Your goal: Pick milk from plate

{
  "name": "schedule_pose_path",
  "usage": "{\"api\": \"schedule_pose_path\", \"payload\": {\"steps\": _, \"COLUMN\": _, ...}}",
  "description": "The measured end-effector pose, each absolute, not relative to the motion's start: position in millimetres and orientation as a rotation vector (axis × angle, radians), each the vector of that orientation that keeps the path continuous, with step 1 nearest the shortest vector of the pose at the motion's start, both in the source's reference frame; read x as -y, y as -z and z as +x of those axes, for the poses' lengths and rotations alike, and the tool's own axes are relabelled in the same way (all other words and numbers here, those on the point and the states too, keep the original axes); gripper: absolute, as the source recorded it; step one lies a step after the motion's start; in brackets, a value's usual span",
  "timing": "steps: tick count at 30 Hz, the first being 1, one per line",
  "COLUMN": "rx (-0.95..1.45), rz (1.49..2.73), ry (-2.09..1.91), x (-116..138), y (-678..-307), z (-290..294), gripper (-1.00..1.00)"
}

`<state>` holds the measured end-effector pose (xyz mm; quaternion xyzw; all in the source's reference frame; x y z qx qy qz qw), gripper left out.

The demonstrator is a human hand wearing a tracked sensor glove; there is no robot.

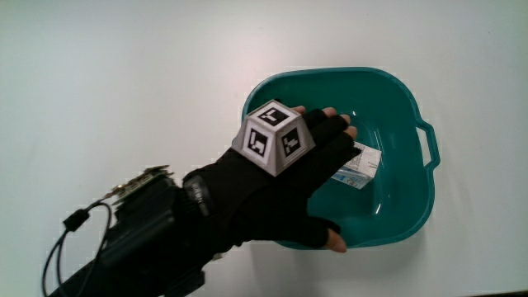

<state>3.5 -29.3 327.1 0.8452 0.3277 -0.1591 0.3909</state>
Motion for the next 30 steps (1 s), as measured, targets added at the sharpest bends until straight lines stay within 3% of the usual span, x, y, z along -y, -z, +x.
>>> {"api": "schedule_pose_path", "payload": {"steps": 10, "rx": -0.793, "rz": 2.187, "ry": 0.361, "x": 43.1, "y": -347.8, "z": 19.3, "gripper": 0.0}}
{"api": "schedule_pose_path", "payload": {"steps": 30, "rx": -0.686, "rz": 2.147, "ry": 0.258, "x": 60.0, "y": -410.4, "z": 40.1, "gripper": 0.0}}
